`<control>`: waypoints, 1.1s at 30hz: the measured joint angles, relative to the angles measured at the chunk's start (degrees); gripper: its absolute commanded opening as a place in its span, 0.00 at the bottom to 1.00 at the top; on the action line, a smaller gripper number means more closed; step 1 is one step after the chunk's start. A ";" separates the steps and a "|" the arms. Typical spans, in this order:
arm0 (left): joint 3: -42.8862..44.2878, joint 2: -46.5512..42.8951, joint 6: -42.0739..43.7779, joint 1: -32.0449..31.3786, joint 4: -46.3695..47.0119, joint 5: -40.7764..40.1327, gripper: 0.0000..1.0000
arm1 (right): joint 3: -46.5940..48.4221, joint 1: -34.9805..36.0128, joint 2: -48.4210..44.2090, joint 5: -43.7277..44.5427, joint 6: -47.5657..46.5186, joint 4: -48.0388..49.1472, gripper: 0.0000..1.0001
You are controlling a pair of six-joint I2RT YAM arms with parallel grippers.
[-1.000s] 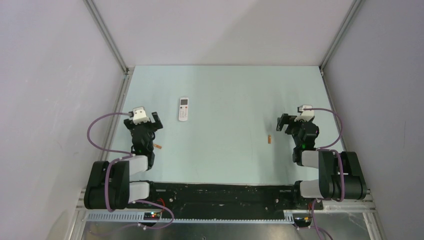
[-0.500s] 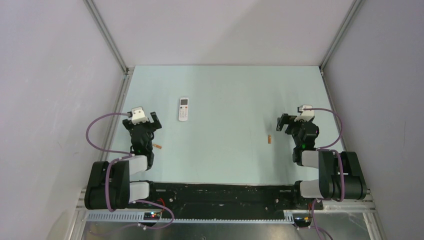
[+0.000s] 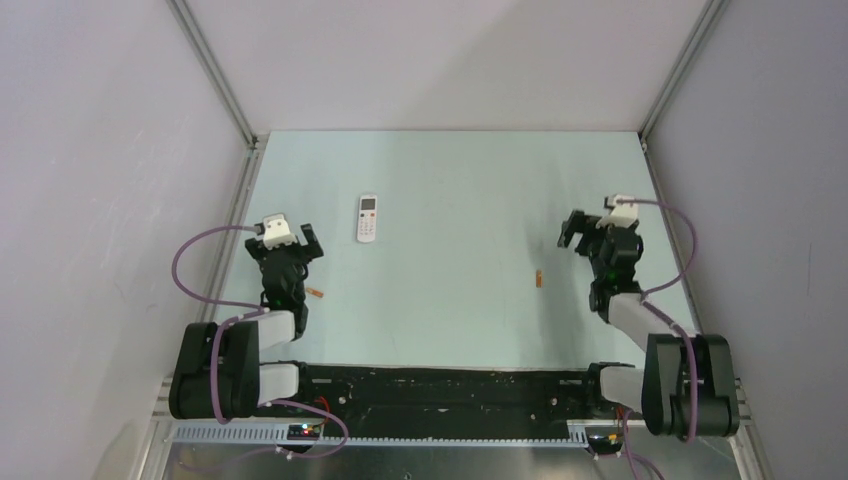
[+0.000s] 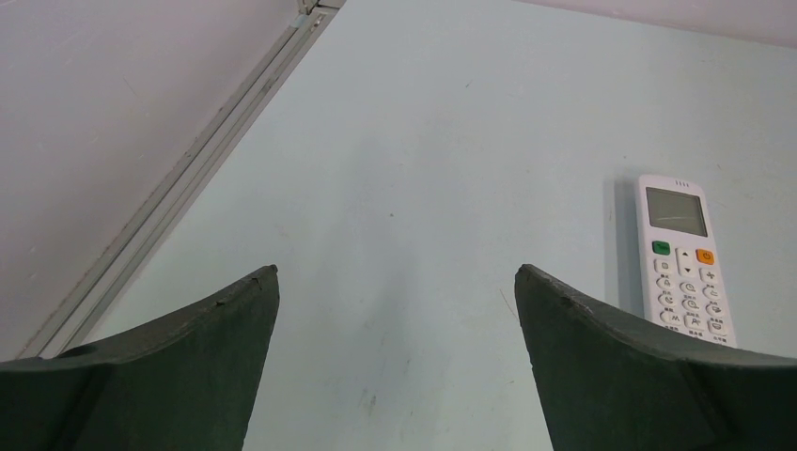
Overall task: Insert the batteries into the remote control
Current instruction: Pick up the remote control from the center of the board.
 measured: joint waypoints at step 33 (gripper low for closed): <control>8.22 -17.40 -11.15 -7.34 -28.85 -18.18 0.98 | 38.14 19.37 18.23 -12.33 18.64 -40.09 1.00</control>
